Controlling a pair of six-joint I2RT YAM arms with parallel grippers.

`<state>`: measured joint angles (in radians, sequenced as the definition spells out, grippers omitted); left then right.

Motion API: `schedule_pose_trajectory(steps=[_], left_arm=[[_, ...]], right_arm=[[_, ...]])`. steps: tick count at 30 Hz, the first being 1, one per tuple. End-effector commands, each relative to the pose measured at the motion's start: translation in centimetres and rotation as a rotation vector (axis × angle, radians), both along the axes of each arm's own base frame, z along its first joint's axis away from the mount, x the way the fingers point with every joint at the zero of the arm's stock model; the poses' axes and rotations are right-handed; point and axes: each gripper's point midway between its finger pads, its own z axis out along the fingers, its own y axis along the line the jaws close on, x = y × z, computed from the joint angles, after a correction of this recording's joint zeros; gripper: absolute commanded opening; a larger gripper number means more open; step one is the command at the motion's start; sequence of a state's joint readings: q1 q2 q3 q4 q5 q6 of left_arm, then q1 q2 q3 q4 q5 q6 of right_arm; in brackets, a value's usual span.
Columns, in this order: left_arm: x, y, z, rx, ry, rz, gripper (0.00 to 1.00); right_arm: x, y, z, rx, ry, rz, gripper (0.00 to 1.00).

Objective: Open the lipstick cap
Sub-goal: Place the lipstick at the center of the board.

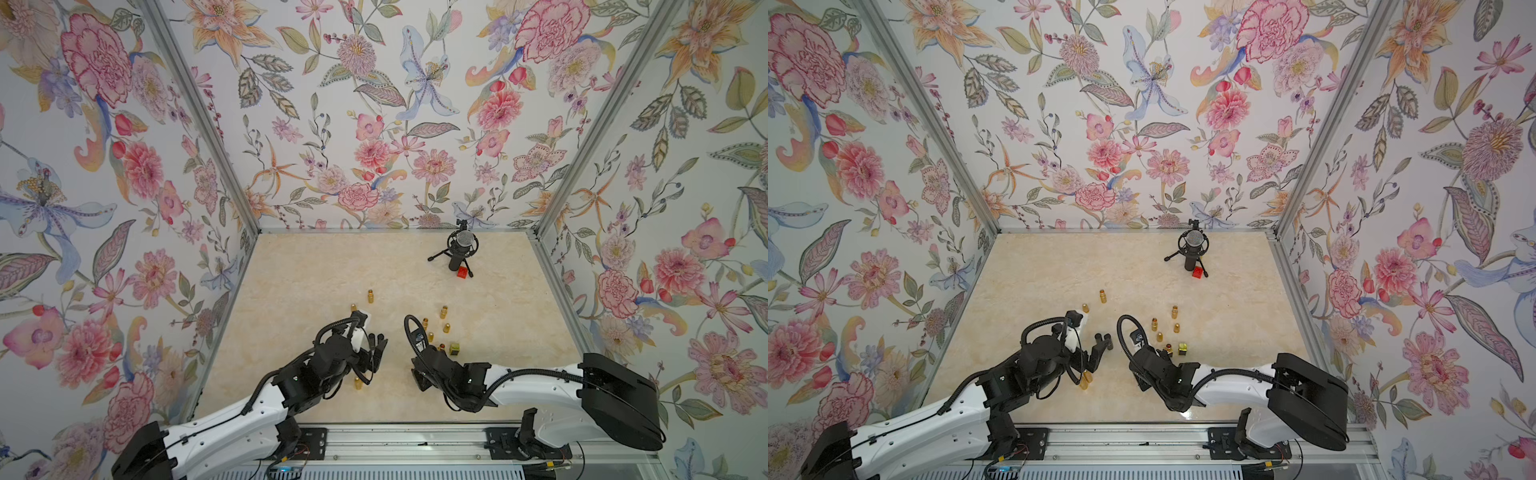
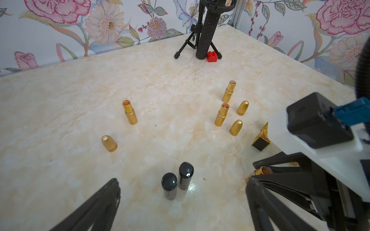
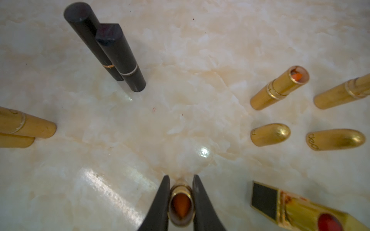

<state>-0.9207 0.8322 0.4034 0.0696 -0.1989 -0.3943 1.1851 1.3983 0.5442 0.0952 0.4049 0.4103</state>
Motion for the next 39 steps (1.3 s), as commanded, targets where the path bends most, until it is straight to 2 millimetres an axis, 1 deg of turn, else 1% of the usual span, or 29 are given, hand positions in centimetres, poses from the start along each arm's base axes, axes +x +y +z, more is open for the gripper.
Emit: schedule_pose_trajectory(steps=[1,7,13,15,18,20,22,24,26,28,29,32,36,39], left_arm=[[0.5,1.0,-0.1,-0.002,0.003,0.051,0.99],[0.5,0.9,-0.1,0.000,0.001,0.050,0.99],[0.5,0.8,-0.1,-0.001,0.003,0.048,0.99],[0.5,0.7,-0.2,0.000,0.005,0.047,0.99],[0.5,0.7,-0.2,0.000,0.004,0.045,0.99],[0.6,0.7,0.0,-0.005,0.000,0.049,0.99],[0.7,0.9,0.2,-0.012,-0.006,0.058,0.99],[0.9,1.1,0.5,-0.022,-0.010,0.067,0.99],[1.1,1.5,0.8,-0.026,-0.011,0.091,0.99],[1.3,2.1,1.1,-0.034,-0.015,0.116,0.99],[1.4,2.3,1.3,-0.037,-0.018,0.127,0.99],[1.8,3.5,1.6,-0.042,-0.019,0.182,0.99],[2.1,4.9,1.8,-0.038,-0.017,0.244,0.99],[2.2,6.0,1.5,-0.036,0.000,0.295,0.99]], right_arm=[[-0.2,0.3,-0.3,0.004,-0.020,0.015,0.20],[-0.6,0.3,-0.5,-0.004,-0.029,0.025,0.23],[-0.6,0.1,-0.5,-0.006,-0.031,0.016,0.30],[-0.5,0.0,-0.4,-0.004,-0.034,0.013,0.31],[-0.5,0.2,-0.1,0.003,-0.038,0.013,0.37],[-0.4,0.4,0.6,0.012,-0.049,0.014,0.39],[-0.2,0.5,1.8,0.031,-0.062,0.014,0.44],[0.1,0.6,3.3,0.062,-0.069,0.014,0.45],[0.2,0.7,4.9,0.092,-0.070,0.017,0.49],[0.3,1.4,6.5,0.135,-0.053,0.044,0.53],[0.3,1.7,6.9,0.152,-0.031,0.056,0.54],[0.9,2.7,7.6,0.176,0.045,0.079,0.56],[1.3,4.8,8.4,0.187,0.077,0.139,0.58],[1.8,6.0,7.8,0.186,0.119,0.175,0.58]])
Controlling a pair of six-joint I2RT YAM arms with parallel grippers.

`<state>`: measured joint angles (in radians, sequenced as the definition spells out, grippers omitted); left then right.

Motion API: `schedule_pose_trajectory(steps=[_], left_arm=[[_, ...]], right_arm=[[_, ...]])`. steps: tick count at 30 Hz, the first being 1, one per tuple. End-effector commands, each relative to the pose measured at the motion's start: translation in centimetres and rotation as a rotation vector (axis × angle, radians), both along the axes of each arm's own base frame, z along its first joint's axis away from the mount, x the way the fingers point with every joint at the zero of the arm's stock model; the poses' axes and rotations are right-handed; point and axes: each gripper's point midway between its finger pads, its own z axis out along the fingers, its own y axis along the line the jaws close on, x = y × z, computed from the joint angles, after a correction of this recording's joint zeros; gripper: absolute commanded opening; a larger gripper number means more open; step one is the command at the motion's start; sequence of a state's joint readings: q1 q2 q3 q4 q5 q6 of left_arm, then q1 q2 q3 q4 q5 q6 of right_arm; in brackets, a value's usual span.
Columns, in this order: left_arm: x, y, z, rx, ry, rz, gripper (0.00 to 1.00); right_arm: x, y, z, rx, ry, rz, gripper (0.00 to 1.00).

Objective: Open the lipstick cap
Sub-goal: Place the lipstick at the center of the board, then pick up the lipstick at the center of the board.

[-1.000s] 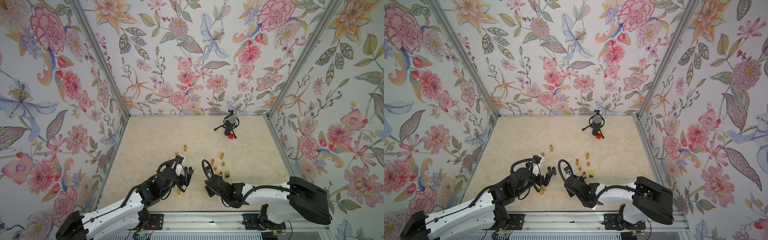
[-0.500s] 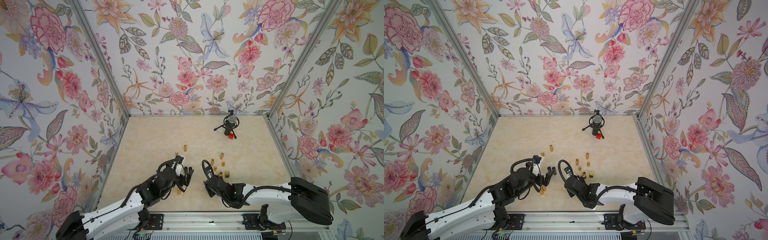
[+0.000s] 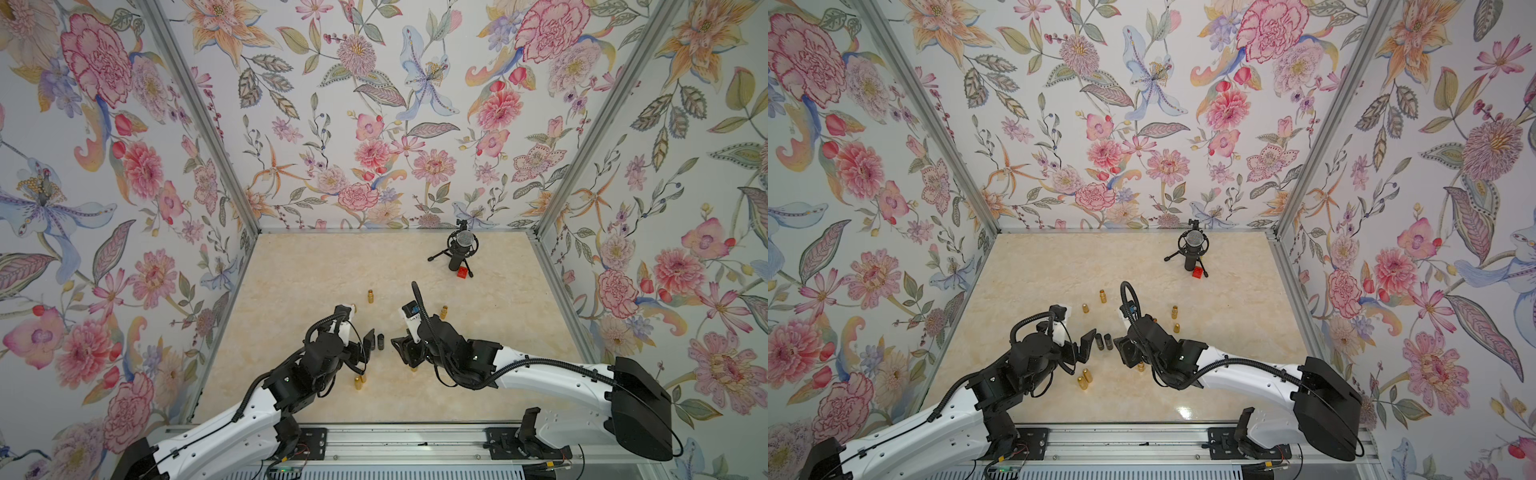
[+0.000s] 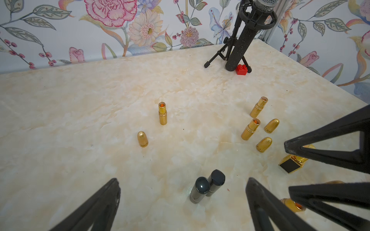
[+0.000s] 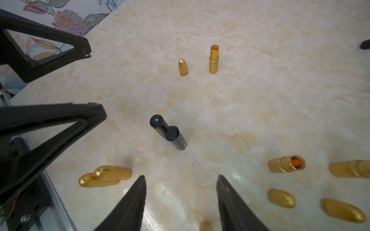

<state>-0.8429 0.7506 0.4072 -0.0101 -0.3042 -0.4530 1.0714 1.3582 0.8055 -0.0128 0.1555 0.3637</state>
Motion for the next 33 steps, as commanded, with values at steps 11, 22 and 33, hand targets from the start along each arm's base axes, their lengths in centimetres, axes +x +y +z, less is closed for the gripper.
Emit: schedule_pose_trajectory(steps=[11,22,33], left_arm=[[0.9,3.4,0.4,-0.015,0.024,0.155,0.99],[0.9,3.7,0.2,-0.013,0.024,0.161,0.99],[0.8,4.0,0.0,-0.018,0.028,0.164,0.99]], right_arm=[[1.6,3.1,-3.9,-0.133,0.050,0.131,0.57],[2.4,4.5,-5.7,-0.183,0.051,0.155,0.52],[3.1,5.0,-6.5,-0.210,0.038,0.161,0.45]])
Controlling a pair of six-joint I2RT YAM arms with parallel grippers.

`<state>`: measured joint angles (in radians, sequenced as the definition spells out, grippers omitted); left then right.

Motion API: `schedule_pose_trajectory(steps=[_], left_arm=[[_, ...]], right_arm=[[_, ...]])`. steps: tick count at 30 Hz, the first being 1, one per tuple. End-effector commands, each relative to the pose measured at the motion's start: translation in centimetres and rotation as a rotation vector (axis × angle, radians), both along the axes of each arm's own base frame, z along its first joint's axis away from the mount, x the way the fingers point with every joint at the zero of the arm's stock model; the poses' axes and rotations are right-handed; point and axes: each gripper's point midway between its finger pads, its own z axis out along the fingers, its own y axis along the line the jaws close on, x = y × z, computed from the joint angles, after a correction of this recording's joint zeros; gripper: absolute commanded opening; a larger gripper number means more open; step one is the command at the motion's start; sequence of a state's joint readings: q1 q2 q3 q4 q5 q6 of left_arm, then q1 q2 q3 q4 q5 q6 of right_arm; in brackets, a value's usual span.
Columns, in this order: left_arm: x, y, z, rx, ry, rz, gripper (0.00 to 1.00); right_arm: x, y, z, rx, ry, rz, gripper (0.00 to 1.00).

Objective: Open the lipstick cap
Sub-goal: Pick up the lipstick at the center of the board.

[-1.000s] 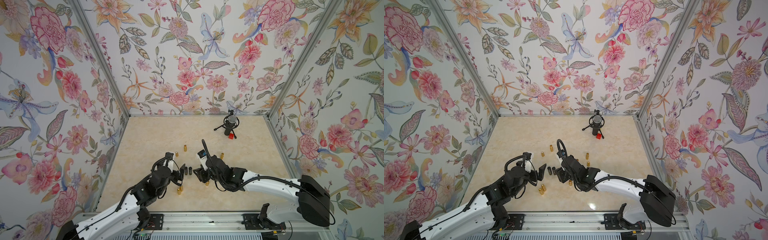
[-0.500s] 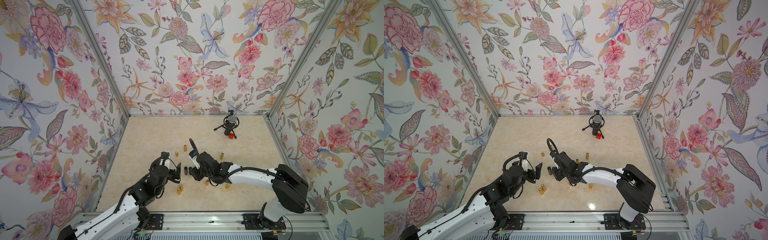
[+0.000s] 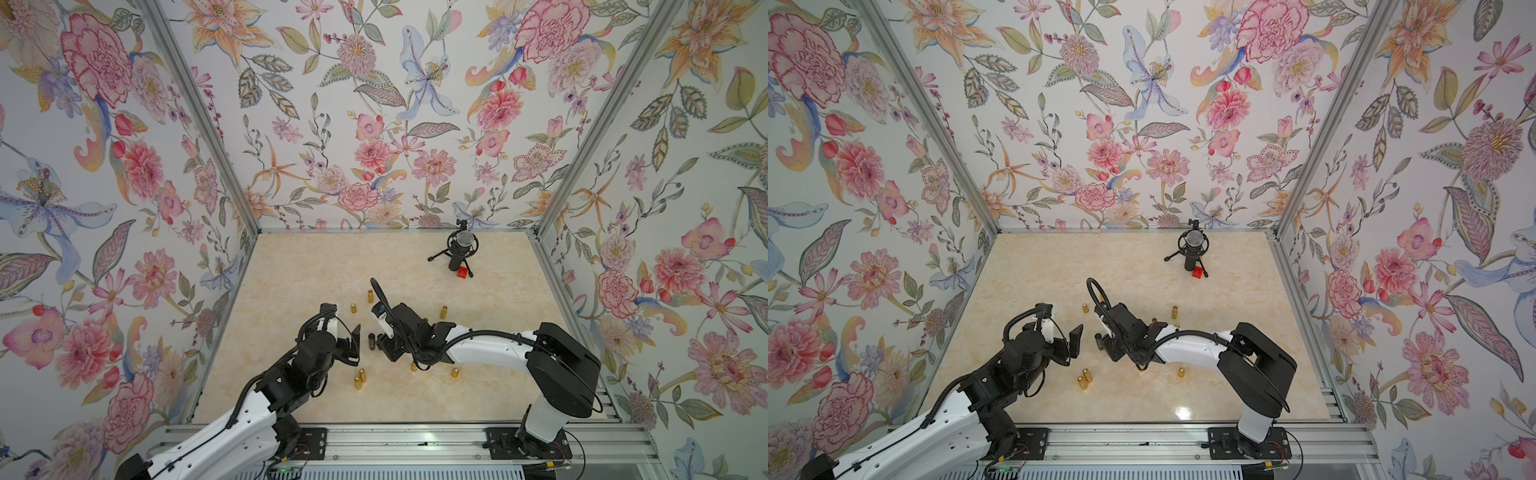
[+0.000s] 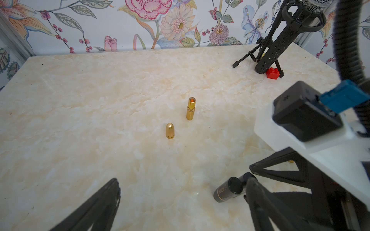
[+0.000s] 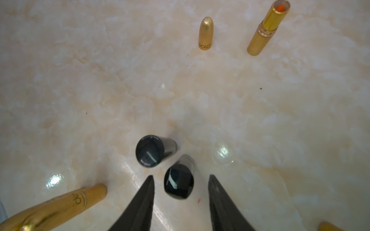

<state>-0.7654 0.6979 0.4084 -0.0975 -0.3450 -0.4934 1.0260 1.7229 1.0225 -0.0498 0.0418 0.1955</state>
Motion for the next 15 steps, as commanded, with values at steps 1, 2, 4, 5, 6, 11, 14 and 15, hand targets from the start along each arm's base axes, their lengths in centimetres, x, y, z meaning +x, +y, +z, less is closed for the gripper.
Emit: schedule_pose_trajectory(steps=[1,2,4,5,6,11,14,15], left_arm=[[0.11,0.68,0.26,-0.020,0.003,0.035,0.99],[0.10,0.73,0.25,-0.019,0.003,0.036,0.99],[0.10,0.77,0.33,-0.020,0.001,0.037,0.99],[0.11,0.81,0.31,-0.019,0.001,0.038,0.99],[0.10,0.84,0.27,-0.020,0.002,0.038,0.99],[0.08,0.80,-0.01,-0.019,0.008,0.035,0.99],[0.10,0.80,-0.02,-0.022,0.008,0.035,0.99],[0.08,0.76,-0.04,-0.023,0.009,0.033,0.99]], right_arm=[[0.56,0.64,-0.03,-0.014,-0.018,0.014,0.44],[0.54,0.71,-0.09,-0.014,-0.016,0.018,0.44],[0.52,0.87,-0.21,-0.014,-0.012,0.023,0.41],[0.51,0.96,-0.29,-0.015,-0.011,0.025,0.40],[0.49,1.02,-0.35,-0.015,-0.009,0.028,0.40],[0.63,1.04,-0.59,-0.021,-0.010,0.025,0.37],[0.63,1.11,-0.45,-0.018,-0.012,0.026,0.34],[0.65,1.10,-0.43,-0.018,-0.013,0.025,0.34]])
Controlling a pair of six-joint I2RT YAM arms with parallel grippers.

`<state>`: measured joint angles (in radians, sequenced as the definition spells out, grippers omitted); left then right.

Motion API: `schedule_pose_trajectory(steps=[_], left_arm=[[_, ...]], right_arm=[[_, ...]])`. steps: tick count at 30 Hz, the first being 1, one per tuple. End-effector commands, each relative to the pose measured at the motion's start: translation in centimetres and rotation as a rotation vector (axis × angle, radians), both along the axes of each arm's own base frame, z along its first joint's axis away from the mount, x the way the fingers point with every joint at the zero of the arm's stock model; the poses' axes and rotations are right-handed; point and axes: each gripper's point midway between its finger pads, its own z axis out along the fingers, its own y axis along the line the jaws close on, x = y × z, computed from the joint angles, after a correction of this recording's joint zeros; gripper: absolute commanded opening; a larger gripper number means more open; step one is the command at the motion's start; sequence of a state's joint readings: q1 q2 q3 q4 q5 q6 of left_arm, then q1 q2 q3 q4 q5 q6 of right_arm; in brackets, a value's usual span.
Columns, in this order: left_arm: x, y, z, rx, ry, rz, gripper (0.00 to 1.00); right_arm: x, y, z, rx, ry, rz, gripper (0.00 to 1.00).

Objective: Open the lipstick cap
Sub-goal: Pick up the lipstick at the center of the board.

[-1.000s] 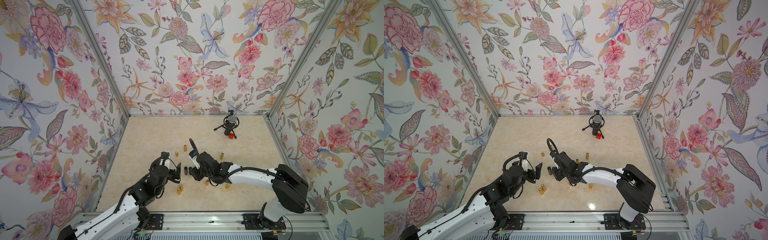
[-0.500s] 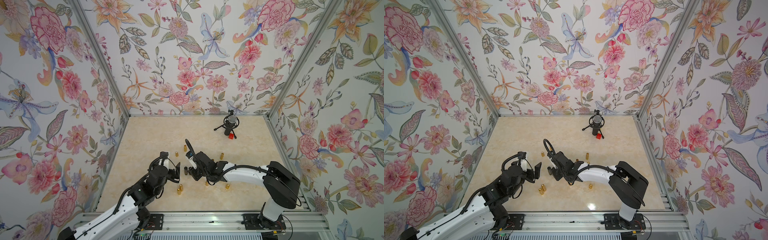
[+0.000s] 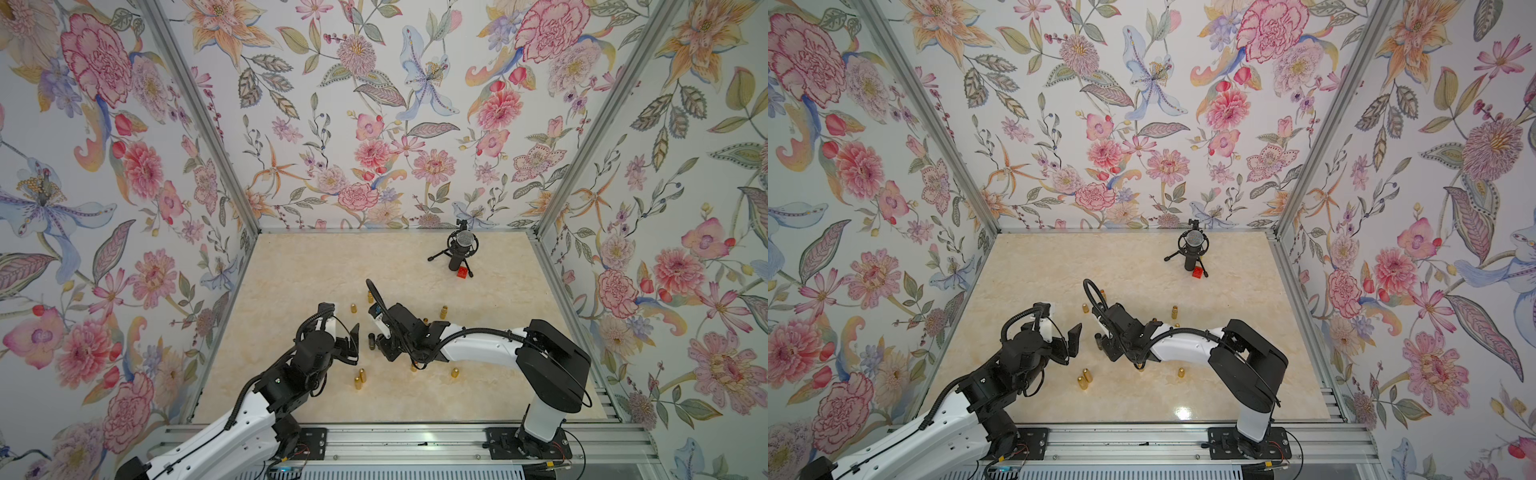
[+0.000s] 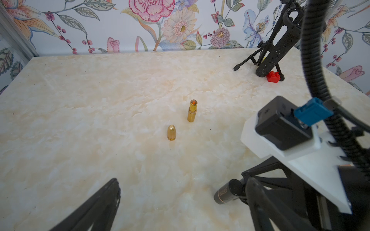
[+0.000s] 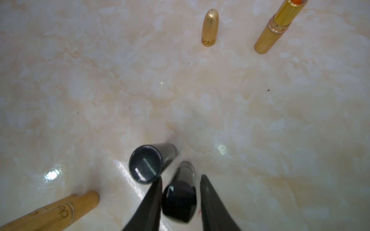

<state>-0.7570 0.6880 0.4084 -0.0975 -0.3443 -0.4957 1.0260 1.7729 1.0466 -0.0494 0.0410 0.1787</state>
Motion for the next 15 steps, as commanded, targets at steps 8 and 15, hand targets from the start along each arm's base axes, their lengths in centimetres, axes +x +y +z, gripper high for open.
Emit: schedule_pose_trajectory(steps=[8,15], left_arm=[[0.13,0.55,-0.37,-0.011,0.018,0.026,0.99],[0.10,0.50,-0.69,-0.013,0.026,0.022,0.99]], right_arm=[[0.53,0.79,1.00,0.010,-0.029,0.022,0.31],[0.47,0.62,1.10,0.011,-0.031,0.019,0.25]])
